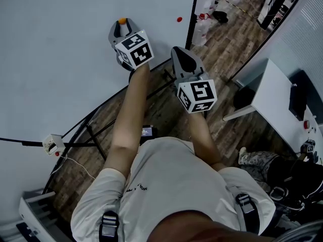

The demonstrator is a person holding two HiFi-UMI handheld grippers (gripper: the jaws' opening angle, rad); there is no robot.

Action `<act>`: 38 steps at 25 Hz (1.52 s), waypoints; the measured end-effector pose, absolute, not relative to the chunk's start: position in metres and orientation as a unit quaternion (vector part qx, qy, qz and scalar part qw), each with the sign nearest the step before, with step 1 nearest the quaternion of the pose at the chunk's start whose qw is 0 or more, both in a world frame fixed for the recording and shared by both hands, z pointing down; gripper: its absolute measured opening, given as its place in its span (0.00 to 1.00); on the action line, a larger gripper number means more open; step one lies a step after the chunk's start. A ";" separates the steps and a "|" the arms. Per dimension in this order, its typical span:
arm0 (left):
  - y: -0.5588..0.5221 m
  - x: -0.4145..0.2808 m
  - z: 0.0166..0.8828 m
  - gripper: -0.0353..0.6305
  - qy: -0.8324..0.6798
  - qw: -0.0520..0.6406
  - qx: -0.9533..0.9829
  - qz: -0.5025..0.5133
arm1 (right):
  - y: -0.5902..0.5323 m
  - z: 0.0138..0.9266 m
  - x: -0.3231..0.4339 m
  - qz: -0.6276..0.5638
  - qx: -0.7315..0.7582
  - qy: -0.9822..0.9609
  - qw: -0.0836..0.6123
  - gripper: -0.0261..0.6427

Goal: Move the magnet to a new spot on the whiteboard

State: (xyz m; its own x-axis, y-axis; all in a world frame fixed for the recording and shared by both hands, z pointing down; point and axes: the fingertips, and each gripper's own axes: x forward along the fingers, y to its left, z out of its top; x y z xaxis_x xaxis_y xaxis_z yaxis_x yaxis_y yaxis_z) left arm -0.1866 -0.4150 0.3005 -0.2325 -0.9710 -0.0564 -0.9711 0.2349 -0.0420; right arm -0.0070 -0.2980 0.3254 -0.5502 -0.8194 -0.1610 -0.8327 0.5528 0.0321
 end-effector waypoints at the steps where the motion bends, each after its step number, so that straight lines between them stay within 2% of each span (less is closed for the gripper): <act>1: -0.416 -0.186 0.300 0.23 0.786 0.034 -0.618 0.000 | -0.298 0.325 -0.007 0.052 -0.469 0.879 0.063 0.06; 20: -0.416 -0.188 0.300 0.23 0.797 0.022 -0.604 0.002 | -0.298 0.326 0.003 0.051 -0.482 0.872 0.066 0.06; 38: -0.401 -0.180 0.290 0.23 0.786 0.045 -0.616 0.020 | -0.294 0.321 0.001 0.053 -0.480 0.873 0.067 0.06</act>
